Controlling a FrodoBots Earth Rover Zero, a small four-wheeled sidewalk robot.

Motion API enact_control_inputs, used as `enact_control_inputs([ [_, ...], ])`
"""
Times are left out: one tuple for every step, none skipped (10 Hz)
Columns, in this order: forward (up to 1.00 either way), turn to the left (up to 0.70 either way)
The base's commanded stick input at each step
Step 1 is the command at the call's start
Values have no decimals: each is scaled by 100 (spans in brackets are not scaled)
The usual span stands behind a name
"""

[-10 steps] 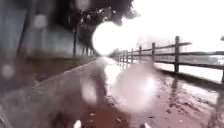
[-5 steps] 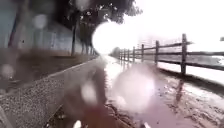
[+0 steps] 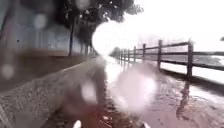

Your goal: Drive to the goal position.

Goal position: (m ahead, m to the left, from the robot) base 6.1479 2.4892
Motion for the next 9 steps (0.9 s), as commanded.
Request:
enact_control_inputs([
  [70, 0],
  [70, 0],
  [70, 0],
  [70, 0],
  [70, 0],
  [70, 0],
  [70, 0],
  [70, 0],
  [70, 0],
])
